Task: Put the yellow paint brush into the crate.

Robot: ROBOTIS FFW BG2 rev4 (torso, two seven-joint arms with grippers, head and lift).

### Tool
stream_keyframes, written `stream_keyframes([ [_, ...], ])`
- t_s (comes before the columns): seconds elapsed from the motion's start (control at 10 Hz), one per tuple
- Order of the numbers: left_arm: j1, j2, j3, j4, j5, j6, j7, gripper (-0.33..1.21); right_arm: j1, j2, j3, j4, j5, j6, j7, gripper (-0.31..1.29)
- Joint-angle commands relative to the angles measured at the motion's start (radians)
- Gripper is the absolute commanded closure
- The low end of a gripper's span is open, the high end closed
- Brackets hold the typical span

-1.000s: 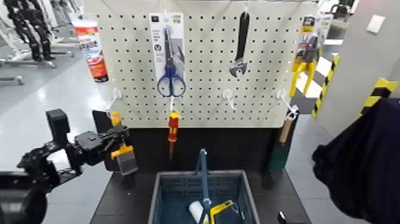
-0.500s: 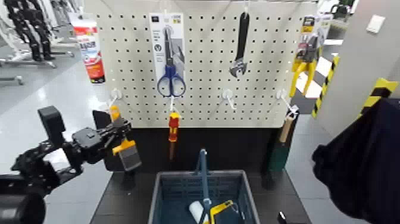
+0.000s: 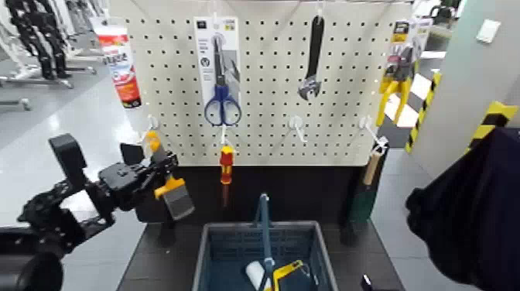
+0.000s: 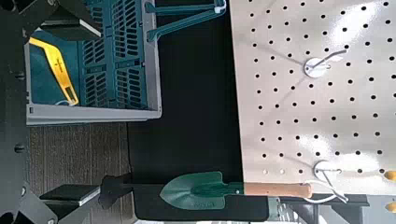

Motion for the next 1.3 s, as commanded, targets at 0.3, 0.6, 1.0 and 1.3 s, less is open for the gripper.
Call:
stream_keyframes([
  [0.3,0.064,0.000,0.001,-0.193,0.110,0.163,0.085,1.19,0.002,0.002,-0.003,0.001,-0.005,-0.006,0.000,0.14],
  [0.6,0.121,-0.038,0.003,-0.197,0.162,0.192,0.099,1.19,0.004,0.003,-0.006,0.005,-0.008,-0.015,0.000,0.14],
  [1.0,0.124,-0.062,-0.112,-0.032,0.189,0.059,0.091,1.19,0.007,0.006,-0.007,0.008,-0.014,-0.023,0.000,0.14],
  [1.3,0.084,-0.079,-0.192,0.060,0.197,0.025,0.085,1.19,0.007,0.008,-0.007,0.011,-0.021,-0.029,0.000,0.14],
])
